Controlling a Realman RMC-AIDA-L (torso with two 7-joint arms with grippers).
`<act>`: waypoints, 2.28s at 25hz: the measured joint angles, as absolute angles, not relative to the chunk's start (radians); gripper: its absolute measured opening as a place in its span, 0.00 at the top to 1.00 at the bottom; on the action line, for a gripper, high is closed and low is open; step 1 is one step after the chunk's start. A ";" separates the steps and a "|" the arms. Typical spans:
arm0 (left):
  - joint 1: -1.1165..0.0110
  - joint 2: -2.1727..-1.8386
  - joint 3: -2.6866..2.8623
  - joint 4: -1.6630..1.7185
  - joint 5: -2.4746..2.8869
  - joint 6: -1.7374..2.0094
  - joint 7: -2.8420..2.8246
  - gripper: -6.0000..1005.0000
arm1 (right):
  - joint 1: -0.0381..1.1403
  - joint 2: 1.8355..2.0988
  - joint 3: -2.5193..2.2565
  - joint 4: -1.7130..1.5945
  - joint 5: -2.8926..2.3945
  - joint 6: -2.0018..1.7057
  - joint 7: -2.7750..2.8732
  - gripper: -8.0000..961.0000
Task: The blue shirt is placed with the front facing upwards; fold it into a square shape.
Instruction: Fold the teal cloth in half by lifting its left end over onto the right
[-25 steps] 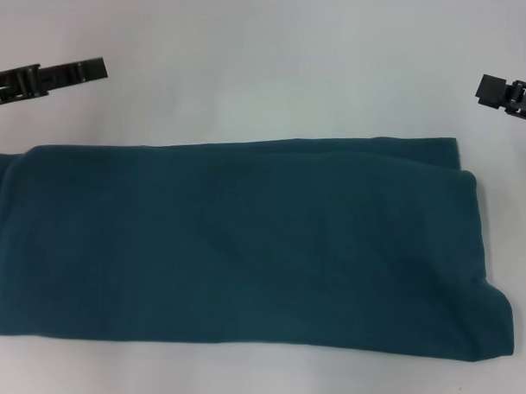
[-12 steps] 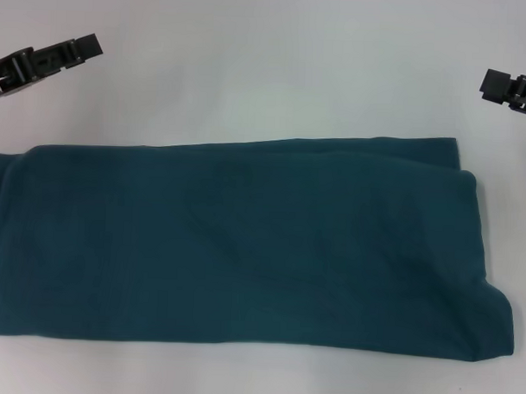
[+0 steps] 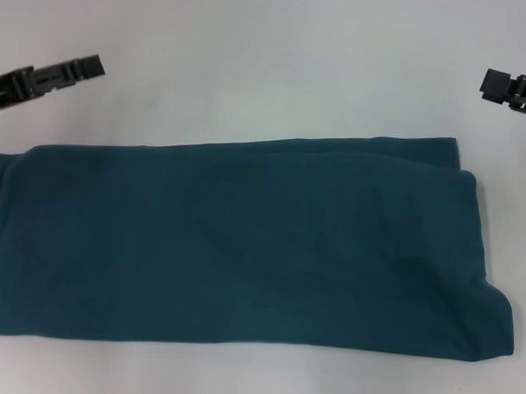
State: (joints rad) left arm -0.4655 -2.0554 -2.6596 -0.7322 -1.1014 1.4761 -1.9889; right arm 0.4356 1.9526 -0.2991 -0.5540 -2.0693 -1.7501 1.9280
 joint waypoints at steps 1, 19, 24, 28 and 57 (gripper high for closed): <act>-0.464 -2.053 -2.653 -0.750 -1.080 1.473 -1.989 0.32 | 0.436 1.953 -0.299 -0.554 -2.069 -1.750 1.928 0.37; -0.367 -1.921 -2.659 -0.805 -0.960 1.484 -2.089 0.06 | 0.440 1.955 -0.298 -0.555 -2.068 -1.739 1.935 0.37; -0.363 -1.919 -2.655 -0.810 -0.908 1.484 -2.090 0.06 | 0.441 1.956 -0.298 -0.555 -2.068 -1.739 1.935 0.37; -0.364 -1.922 -2.650 -0.810 -0.875 1.492 -2.090 0.06 | 0.442 1.956 -0.297 -0.555 -2.068 -1.740 1.937 0.37; -0.421 -1.950 -2.634 -0.782 -0.783 1.382 -2.083 0.07 | 0.433 1.957 -0.299 -0.553 -2.068 -1.739 1.936 0.37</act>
